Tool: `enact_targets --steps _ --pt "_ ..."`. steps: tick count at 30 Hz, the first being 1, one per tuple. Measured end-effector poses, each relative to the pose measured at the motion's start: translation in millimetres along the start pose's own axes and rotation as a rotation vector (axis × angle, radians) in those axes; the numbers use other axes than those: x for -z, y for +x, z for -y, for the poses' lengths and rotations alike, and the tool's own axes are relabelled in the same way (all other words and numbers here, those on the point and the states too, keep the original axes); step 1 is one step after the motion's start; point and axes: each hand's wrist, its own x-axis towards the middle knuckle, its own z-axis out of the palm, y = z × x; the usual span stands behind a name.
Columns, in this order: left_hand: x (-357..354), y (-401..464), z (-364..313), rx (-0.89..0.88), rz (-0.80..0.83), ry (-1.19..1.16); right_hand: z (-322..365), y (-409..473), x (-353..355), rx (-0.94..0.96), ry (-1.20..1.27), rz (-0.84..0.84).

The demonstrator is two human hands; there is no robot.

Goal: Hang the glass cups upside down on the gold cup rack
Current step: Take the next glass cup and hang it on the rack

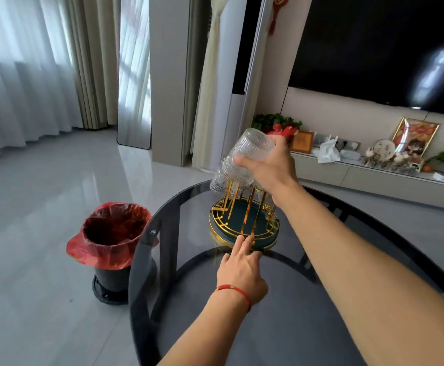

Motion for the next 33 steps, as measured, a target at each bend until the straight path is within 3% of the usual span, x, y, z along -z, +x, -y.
enact_targets --steps 13,25,27,30,33 --pt "4.3 6.4 -0.5 0.031 -0.021 -0.021 -37.0 -4.8 -32.2 -0.033 -0.39 0.12" --pt "2.9 4.4 -2.3 0.02 -0.03 -0.004 -33.8 -19.7 -35.7 0.144 -0.956 0.23" --pt "2.4 2.9 -6.4 0.01 -0.038 -0.031 -32.9 -33.3 -23.5 0.231 -0.907 0.162" --pt "9.1 1.9 -10.8 0.088 -0.121 -0.203 -42.0 -63.6 3.5 0.437 -0.616 -0.09" --pt "15.0 1.9 -22.3 0.136 -0.196 -0.479 -70.3 -106.5 54.7 0.418 -0.488 -0.25"
